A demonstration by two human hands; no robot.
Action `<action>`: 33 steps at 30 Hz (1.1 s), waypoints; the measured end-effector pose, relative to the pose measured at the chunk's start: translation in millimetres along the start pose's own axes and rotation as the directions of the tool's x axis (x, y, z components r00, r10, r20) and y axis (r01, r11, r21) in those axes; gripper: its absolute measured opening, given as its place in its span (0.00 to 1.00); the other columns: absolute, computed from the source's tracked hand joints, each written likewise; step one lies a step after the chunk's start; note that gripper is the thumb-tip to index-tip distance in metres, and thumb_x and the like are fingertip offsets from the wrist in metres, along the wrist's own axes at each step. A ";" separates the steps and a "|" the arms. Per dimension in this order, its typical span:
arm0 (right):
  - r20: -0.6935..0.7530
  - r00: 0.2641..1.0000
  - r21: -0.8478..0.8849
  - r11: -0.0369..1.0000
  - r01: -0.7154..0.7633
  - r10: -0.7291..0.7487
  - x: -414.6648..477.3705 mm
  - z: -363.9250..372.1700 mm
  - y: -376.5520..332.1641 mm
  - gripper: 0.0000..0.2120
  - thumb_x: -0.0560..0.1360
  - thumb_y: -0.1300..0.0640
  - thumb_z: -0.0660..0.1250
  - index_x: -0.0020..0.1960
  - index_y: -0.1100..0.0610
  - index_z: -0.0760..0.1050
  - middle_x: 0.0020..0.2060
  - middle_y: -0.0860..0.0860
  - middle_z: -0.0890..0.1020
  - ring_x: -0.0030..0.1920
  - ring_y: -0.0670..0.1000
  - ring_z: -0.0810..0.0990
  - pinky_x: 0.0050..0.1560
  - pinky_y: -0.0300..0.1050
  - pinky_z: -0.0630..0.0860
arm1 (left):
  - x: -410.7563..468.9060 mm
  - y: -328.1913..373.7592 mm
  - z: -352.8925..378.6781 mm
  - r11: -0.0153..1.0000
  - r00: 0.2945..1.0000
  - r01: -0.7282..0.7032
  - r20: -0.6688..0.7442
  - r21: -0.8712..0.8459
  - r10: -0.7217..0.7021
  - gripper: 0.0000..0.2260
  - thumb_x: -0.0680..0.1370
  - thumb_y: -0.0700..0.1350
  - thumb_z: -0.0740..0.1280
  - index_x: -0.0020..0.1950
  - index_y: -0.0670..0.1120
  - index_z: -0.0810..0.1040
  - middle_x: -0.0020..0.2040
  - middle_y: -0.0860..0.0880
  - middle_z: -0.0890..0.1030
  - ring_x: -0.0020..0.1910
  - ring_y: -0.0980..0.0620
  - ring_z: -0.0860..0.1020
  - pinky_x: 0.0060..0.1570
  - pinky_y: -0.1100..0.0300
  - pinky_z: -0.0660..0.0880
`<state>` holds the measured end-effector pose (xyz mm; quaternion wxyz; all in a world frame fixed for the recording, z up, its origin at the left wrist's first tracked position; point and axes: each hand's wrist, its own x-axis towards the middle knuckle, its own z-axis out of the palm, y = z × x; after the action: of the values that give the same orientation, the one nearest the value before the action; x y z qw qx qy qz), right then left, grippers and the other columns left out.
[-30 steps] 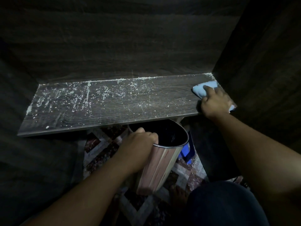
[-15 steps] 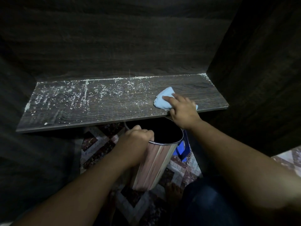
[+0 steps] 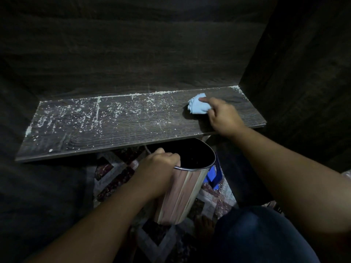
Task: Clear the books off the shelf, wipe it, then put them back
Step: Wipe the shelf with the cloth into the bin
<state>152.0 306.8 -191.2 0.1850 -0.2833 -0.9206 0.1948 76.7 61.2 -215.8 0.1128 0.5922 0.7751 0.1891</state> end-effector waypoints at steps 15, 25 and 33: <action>0.257 0.949 -0.118 0.969 0.217 -0.181 -45.5 16.0 7.3 0.23 0.76 0.55 0.57 0.70 0.43 0.70 0.72 0.49 0.69 0.69 0.55 0.68 0.66 0.56 0.65 | 7.2 7.8 -1.3 0.999 0.999 -0.007 0.032 0.043 0.006 0.11 0.69 0.34 0.61 0.47 0.47 0.73 0.44 0.52 0.77 0.49 0.50 0.71 0.47 0.52 0.73; -0.282 0.926 -0.070 0.957 -0.280 0.250 -15.9 -30.9 42.9 0.23 0.78 0.58 0.58 0.72 0.48 0.66 0.71 0.53 0.69 0.66 0.58 0.71 0.65 0.53 0.67 | 29.7 26.0 11.3 0.997 0.999 0.034 0.039 0.069 -0.037 0.08 0.72 0.38 0.63 0.46 0.51 0.73 0.45 0.54 0.77 0.49 0.54 0.70 0.43 0.56 0.73; -0.009 0.954 -0.436 0.857 -0.275 0.301 47.4 -22.1 101.8 0.27 0.78 0.54 0.58 0.76 0.51 0.58 0.76 0.58 0.57 0.73 0.61 0.57 0.71 0.56 0.58 | 44.2 35.7 23.3 0.998 0.999 0.015 0.042 0.054 -0.017 0.08 0.74 0.41 0.64 0.50 0.52 0.73 0.48 0.55 0.77 0.50 0.54 0.69 0.44 0.59 0.68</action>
<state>171.2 418.3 -208.6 0.0588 -0.4457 -0.8931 0.0195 105.1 115.5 -219.5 0.1150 0.5927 0.7820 0.1545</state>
